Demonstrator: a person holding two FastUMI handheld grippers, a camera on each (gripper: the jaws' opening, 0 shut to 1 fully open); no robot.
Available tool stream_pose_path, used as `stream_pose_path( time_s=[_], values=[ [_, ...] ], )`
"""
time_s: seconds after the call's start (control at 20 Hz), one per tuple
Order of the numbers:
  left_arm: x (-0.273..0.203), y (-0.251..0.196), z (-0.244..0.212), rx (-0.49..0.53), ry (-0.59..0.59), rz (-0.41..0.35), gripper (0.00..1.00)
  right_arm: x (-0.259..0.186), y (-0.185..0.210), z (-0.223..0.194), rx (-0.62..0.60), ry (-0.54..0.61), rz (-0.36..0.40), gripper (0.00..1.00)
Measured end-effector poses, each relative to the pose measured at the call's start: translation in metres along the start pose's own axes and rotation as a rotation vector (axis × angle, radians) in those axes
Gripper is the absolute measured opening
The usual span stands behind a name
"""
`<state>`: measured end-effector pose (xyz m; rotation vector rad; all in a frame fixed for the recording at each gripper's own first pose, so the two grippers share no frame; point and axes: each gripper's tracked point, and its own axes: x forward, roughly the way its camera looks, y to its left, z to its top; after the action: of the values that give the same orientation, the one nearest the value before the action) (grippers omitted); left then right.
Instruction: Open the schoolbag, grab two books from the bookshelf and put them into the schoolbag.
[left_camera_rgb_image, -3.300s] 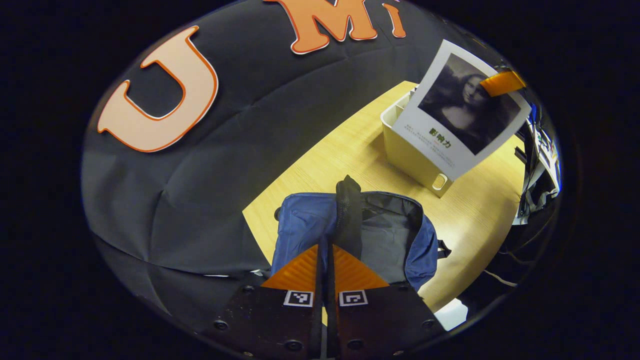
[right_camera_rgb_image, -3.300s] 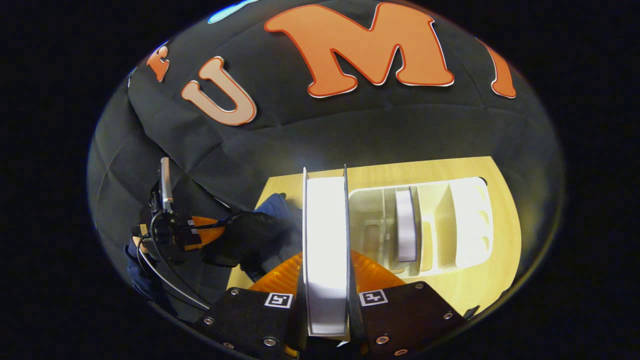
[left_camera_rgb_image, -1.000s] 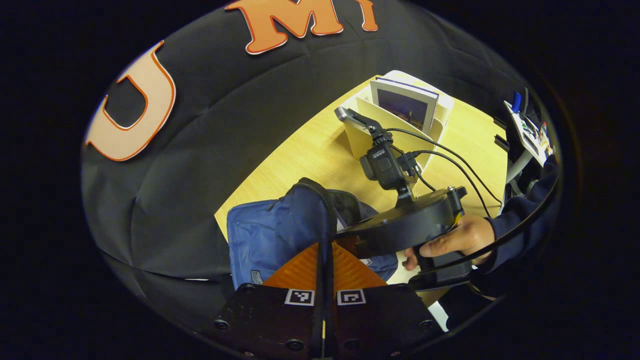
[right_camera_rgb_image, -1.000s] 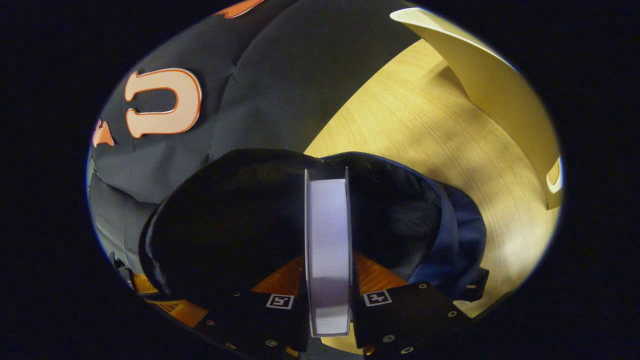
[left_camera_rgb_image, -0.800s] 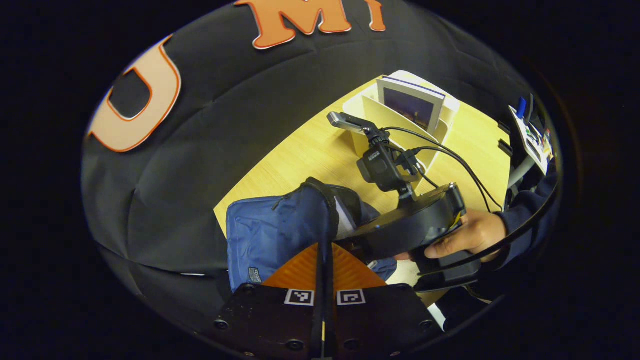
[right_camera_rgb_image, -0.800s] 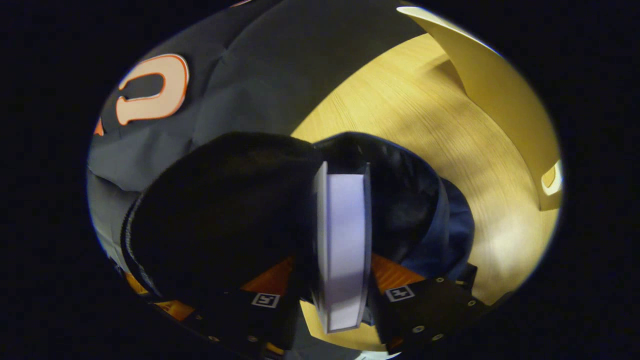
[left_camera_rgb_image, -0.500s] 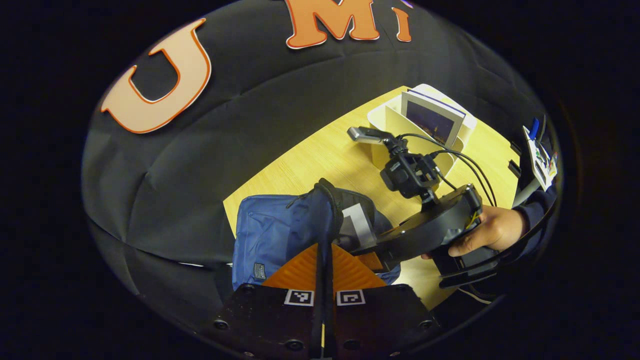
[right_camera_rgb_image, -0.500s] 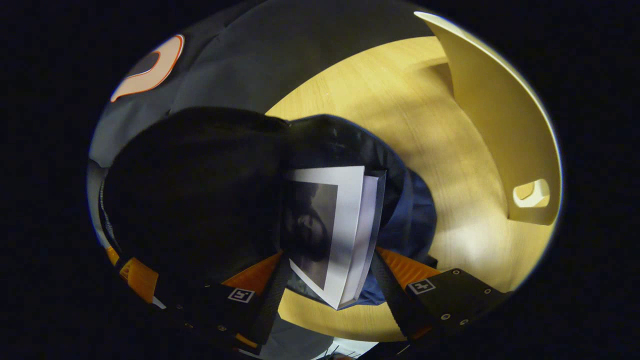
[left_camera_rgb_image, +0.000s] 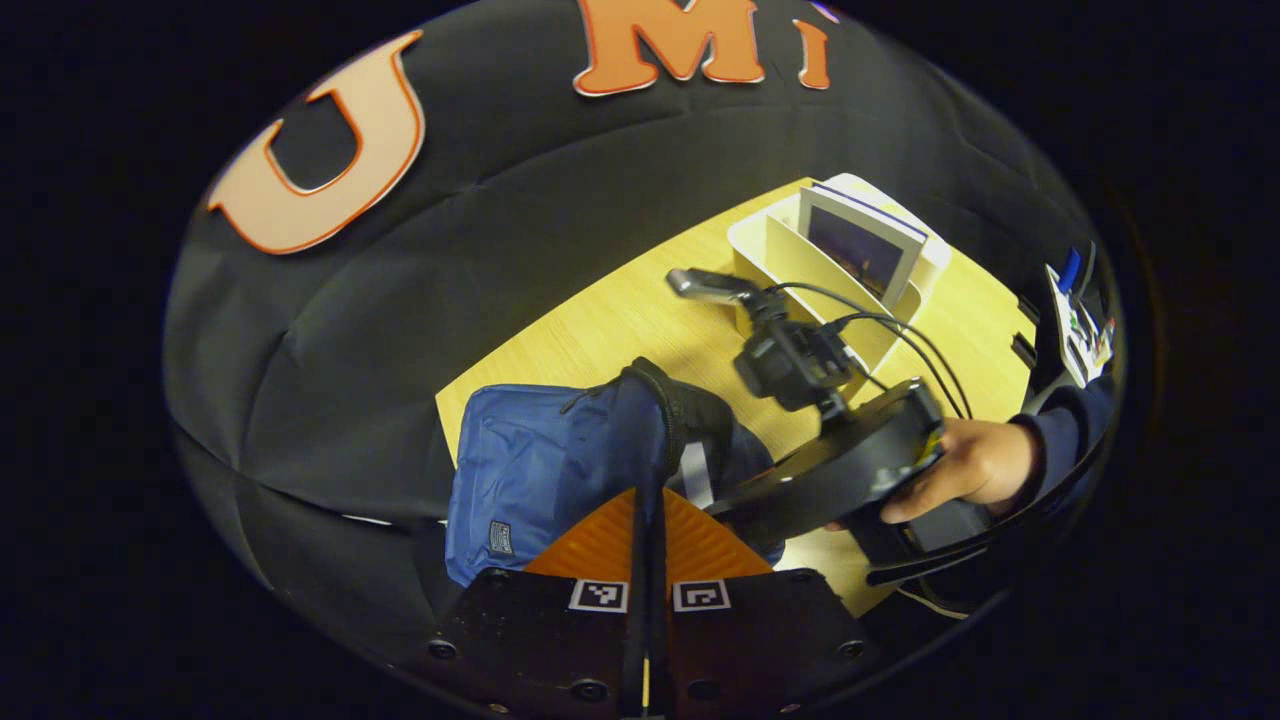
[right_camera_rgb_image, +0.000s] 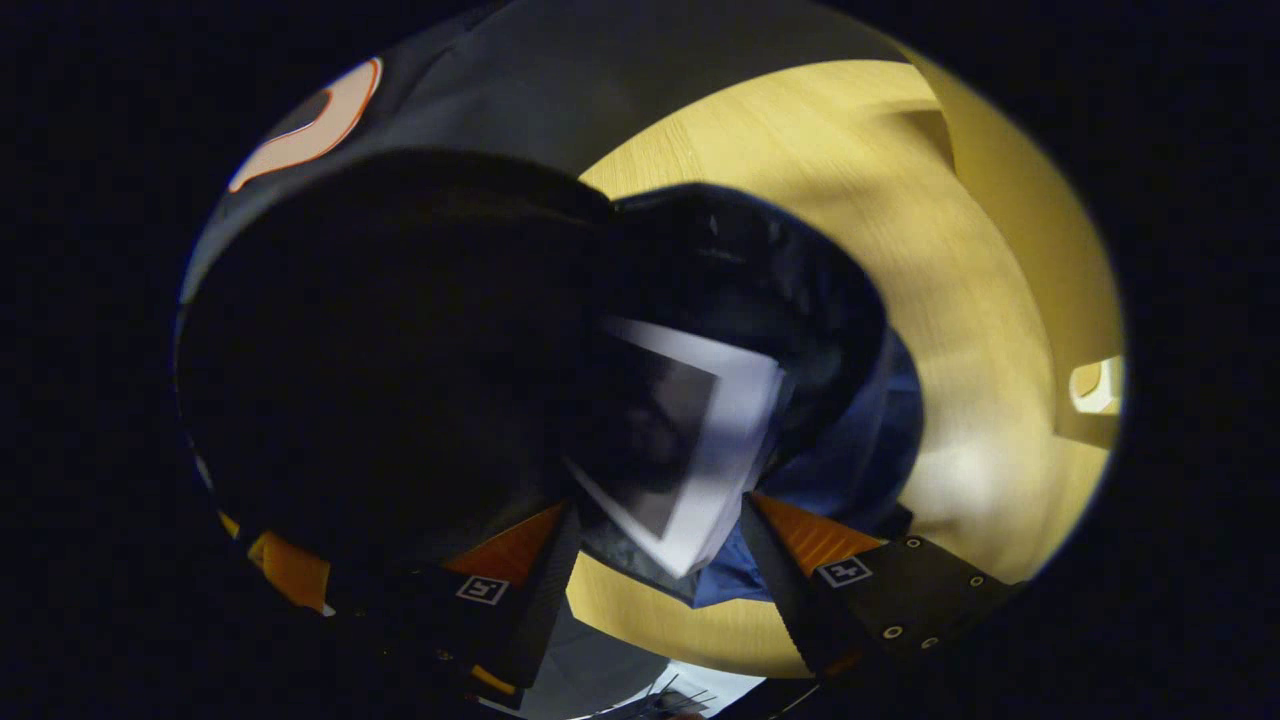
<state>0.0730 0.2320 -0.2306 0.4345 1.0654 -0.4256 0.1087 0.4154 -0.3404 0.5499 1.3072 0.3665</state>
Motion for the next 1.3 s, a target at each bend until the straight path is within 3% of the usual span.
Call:
stream_pose_path(
  time_s=[0.15,0.3,0.5,0.7,1.05,1.3],
  values=[
    [0.0,0.007,0.001,-0.015,-0.007,0.011,0.02,-0.044,-0.001,0.008,-0.038,-0.025,0.01,0.97],
    [0.003,0.003,-0.002,0.001,-0.002,0.001,0.02,-0.112,-0.002,0.033,-0.13,-0.135,0.01,0.97],
    [0.01,-0.006,0.0,0.001,0.006,-0.013,0.02,-0.198,-0.02,0.069,-0.195,-0.303,-0.05,0.96],
    [0.013,-0.009,-0.001,-0.01,0.014,-0.019,0.03,-0.258,-0.053,0.1,-0.237,-0.355,-0.162,0.97],
    [0.019,-0.017,-0.003,-0.049,0.014,-0.027,0.02,-0.317,-0.092,0.136,-0.266,-0.367,-0.28,0.97],
    [0.02,-0.019,-0.006,-0.064,0.02,-0.035,0.02,-0.319,-0.14,0.167,-0.272,-0.302,-0.363,0.97]
  ],
)
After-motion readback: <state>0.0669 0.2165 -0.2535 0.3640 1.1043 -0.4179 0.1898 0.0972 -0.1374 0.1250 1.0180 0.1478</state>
